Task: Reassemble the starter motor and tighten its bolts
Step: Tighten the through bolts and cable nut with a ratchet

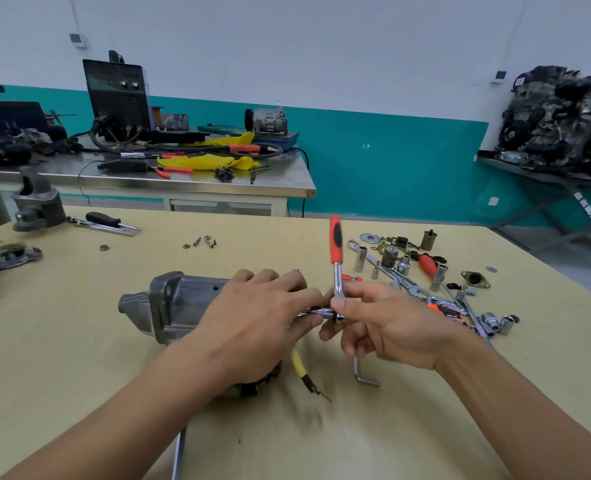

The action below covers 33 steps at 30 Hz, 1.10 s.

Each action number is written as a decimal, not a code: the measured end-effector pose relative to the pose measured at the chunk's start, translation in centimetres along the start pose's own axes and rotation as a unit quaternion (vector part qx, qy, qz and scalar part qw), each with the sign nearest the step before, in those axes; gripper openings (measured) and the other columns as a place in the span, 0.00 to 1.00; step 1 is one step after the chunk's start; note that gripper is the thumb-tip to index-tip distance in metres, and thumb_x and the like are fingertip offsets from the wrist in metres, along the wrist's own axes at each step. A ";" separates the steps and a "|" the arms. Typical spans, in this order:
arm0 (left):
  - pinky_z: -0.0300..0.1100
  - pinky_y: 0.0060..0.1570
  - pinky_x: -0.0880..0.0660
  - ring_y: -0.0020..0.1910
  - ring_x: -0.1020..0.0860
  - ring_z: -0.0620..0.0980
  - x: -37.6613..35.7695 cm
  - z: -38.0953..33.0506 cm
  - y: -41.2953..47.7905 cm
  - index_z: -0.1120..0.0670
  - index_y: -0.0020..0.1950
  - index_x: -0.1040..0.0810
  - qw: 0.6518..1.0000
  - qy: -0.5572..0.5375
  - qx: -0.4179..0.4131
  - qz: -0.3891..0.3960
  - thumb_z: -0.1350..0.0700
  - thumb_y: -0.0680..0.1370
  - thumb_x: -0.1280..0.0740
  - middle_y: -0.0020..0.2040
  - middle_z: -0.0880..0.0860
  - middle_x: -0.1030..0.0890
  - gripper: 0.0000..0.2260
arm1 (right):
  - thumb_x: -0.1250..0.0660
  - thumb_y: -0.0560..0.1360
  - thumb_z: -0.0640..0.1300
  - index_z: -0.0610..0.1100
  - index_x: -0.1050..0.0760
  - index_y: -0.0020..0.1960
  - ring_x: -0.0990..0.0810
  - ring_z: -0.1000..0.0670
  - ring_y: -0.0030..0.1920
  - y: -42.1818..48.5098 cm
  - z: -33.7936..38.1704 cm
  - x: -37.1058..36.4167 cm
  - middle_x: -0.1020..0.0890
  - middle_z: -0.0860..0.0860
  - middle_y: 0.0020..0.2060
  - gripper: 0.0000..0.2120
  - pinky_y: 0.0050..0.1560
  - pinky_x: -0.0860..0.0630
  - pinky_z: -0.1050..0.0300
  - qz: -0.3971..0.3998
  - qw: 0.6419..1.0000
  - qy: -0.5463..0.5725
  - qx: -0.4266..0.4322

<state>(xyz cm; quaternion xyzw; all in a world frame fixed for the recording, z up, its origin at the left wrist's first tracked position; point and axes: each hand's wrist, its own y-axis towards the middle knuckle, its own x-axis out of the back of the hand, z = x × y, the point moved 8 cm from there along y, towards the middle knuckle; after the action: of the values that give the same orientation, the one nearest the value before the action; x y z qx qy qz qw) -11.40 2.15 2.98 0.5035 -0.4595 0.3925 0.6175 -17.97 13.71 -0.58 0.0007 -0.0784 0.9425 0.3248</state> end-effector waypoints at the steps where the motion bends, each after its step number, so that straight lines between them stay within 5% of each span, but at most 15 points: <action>1: 0.48 0.57 0.31 0.59 0.27 0.47 0.0 0.0 0.0 0.39 0.62 0.32 1.000 0.001 0.001 0.000 0.36 0.81 0.58 0.60 0.40 0.28 0.20 | 0.29 0.73 0.48 0.41 0.22 0.58 0.17 0.46 0.34 -0.1 0.4 0.4 0.14 0.40 0.46 0.17 0.33 0.23 0.59 -0.006 0.999 -0.031 0.017; 6: 0.48 0.57 0.31 0.58 0.27 0.48 -0.2 0.0 0.1 0.40 0.62 0.32 1.000 0.006 0.008 -0.001 0.36 0.81 0.59 0.60 0.41 0.28 0.21 | 0.25 0.70 0.45 0.44 0.18 0.58 0.13 0.43 0.43 -0.7 1.5 1.2 0.13 0.45 0.44 0.17 0.41 0.20 0.58 -0.039 0.986 -0.143 0.081; 13: 0.48 0.56 0.32 0.57 0.27 0.47 -0.2 0.0 -0.1 0.38 0.60 0.31 1.000 -0.008 0.008 -0.008 0.35 0.80 0.58 0.58 0.41 0.27 0.19 | 0.29 0.70 0.57 0.41 0.20 0.48 0.20 0.49 0.27 0.2 -0.4 0.1 0.15 0.41 0.38 0.19 0.30 0.25 0.61 -0.046 0.999 -0.007 -0.027; 18: 0.48 0.55 0.31 0.56 0.27 0.48 0.0 0.0 0.0 0.40 0.58 0.30 1.000 -0.008 0.003 -0.018 0.36 0.80 0.60 0.58 0.41 0.27 0.21 | 0.17 0.62 0.40 0.41 0.15 0.49 0.19 0.47 0.34 -0.3 1.2 0.8 0.15 0.43 0.38 0.17 0.39 0.23 0.53 -0.051 0.995 -0.066 0.060; 21: 0.48 0.55 0.31 0.56 0.27 0.48 -0.1 -0.1 0.0 0.40 0.58 0.30 1.000 0.003 0.001 -0.021 0.37 0.81 0.60 0.58 0.41 0.27 0.21 | 0.20 0.65 0.34 0.40 0.15 0.51 0.16 0.47 0.35 -0.6 1.8 0.7 0.15 0.48 0.36 0.15 0.38 0.21 0.56 -0.051 0.985 -0.131 0.096; 28: 0.47 0.57 0.31 0.57 0.27 0.46 -0.2 0.1 0.0 0.39 0.60 0.31 1.000 -0.009 0.002 -0.014 0.35 0.81 0.54 0.59 0.40 0.27 0.17 | 0.27 0.66 0.60 0.43 0.18 0.47 0.18 0.47 0.29 -0.2 0.0 -0.1 0.14 0.40 0.41 0.21 0.28 0.26 0.62 -0.036 0.998 -0.039 -0.019; 31: 0.47 0.57 0.32 0.58 0.28 0.46 -0.2 0.1 0.0 0.39 0.60 0.29 1.000 -0.014 0.005 -0.008 0.35 0.80 0.57 0.60 0.40 0.27 0.21 | 0.22 0.65 0.54 0.44 0.16 0.48 0.18 0.48 0.31 -0.3 0.6 0.3 0.14 0.42 0.41 0.17 0.31 0.25 0.61 -0.043 0.998 -0.051 0.016; 33: 0.47 0.57 0.32 0.57 0.28 0.46 -0.1 0.1 0.0 0.39 0.58 0.29 1.000 -0.017 0.004 -0.011 0.35 0.80 0.58 0.59 0.40 0.27 0.21 | 0.21 0.67 0.40 0.44 0.15 0.49 0.18 0.48 0.33 -0.5 1.4 0.6 0.14 0.44 0.38 0.11 0.35 0.22 0.57 -0.051 0.992 -0.093 0.063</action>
<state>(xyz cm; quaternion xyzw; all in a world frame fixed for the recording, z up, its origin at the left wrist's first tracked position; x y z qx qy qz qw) -11.48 2.01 2.94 0.5179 -0.4628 0.3790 0.6116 -18.22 14.28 0.94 0.1131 -0.0484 0.9238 0.3626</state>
